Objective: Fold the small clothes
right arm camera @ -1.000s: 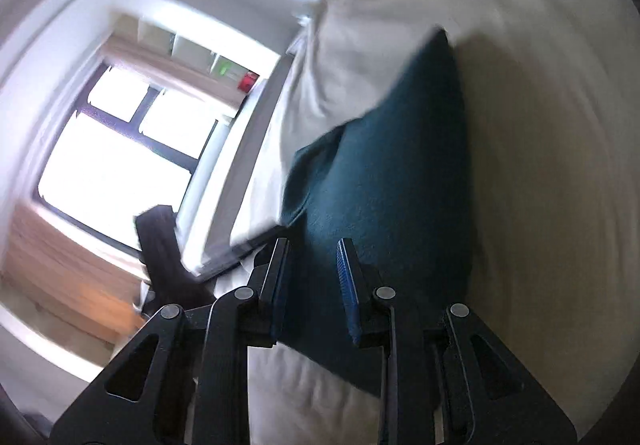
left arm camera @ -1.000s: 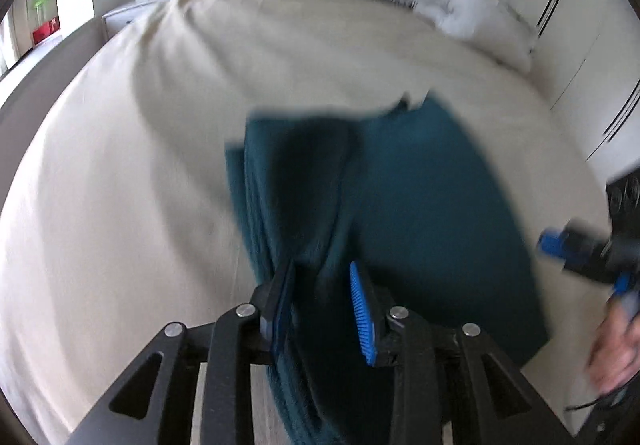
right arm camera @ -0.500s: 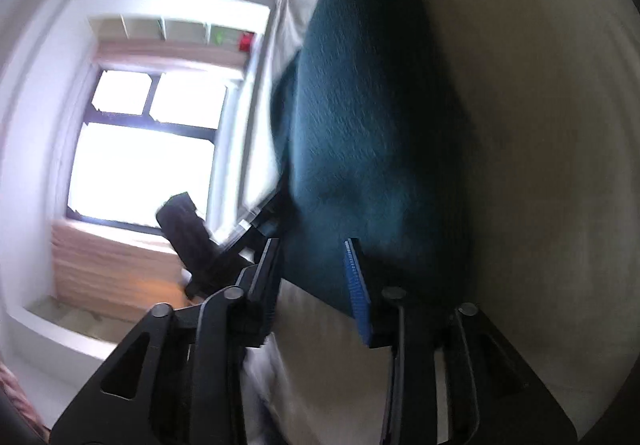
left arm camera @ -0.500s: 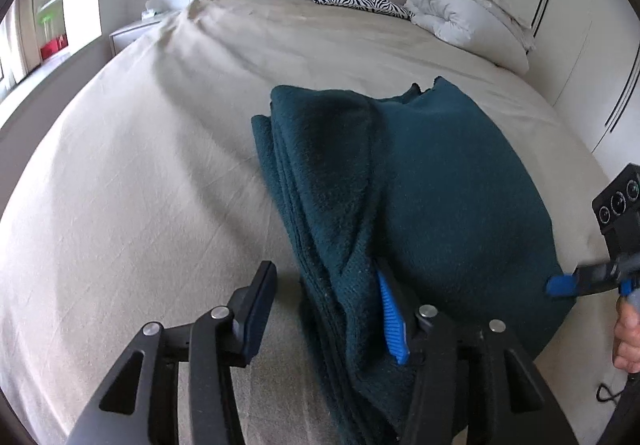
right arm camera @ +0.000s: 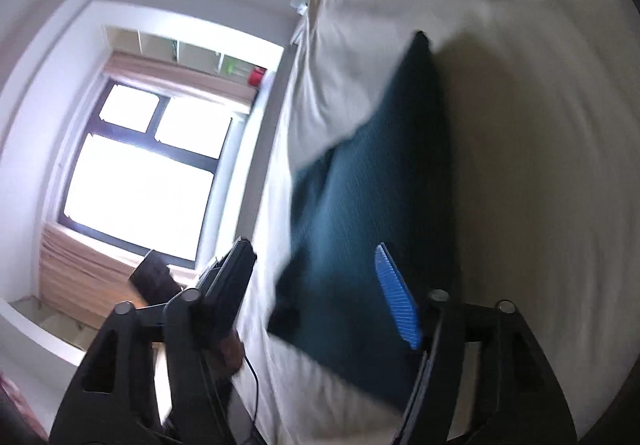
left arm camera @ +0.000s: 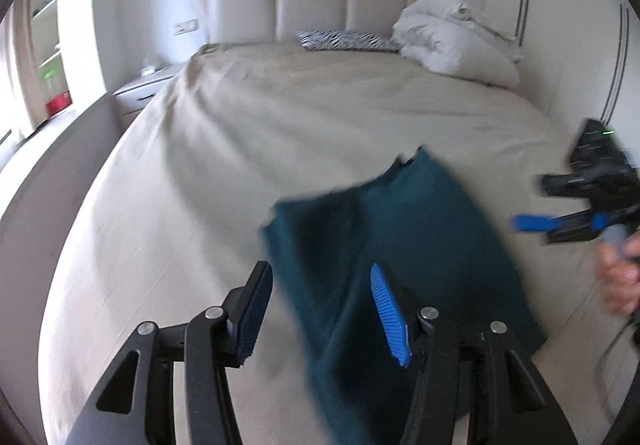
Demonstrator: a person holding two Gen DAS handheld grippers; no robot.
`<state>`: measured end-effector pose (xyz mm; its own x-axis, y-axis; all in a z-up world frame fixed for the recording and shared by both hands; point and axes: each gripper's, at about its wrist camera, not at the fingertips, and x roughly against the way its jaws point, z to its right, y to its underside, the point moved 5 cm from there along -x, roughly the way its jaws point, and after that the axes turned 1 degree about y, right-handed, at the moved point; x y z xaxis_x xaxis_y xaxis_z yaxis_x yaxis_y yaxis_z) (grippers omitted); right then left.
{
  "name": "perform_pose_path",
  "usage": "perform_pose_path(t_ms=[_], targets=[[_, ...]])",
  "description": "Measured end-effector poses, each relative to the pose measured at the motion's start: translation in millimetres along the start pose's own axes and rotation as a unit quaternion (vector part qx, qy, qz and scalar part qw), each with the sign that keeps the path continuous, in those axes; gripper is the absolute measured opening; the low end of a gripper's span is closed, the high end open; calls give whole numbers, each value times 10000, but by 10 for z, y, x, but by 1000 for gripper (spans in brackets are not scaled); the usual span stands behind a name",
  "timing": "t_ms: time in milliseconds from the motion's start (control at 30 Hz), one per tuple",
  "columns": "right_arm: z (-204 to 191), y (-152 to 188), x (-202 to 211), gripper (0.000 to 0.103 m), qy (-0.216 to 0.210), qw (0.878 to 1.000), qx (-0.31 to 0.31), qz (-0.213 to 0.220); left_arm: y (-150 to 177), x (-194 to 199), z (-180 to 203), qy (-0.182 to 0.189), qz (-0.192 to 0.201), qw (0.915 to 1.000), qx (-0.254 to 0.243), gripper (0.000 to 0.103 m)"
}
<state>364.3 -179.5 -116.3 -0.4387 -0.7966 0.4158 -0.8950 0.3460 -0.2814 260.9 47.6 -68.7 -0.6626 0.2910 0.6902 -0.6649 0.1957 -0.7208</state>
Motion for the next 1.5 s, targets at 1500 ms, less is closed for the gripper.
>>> perform_pose_path(t_ms=[1500], targets=[[398,156,259,74,557,9978,-342,-104,522,-300,-591,1208,-736,9710,1927,66]])
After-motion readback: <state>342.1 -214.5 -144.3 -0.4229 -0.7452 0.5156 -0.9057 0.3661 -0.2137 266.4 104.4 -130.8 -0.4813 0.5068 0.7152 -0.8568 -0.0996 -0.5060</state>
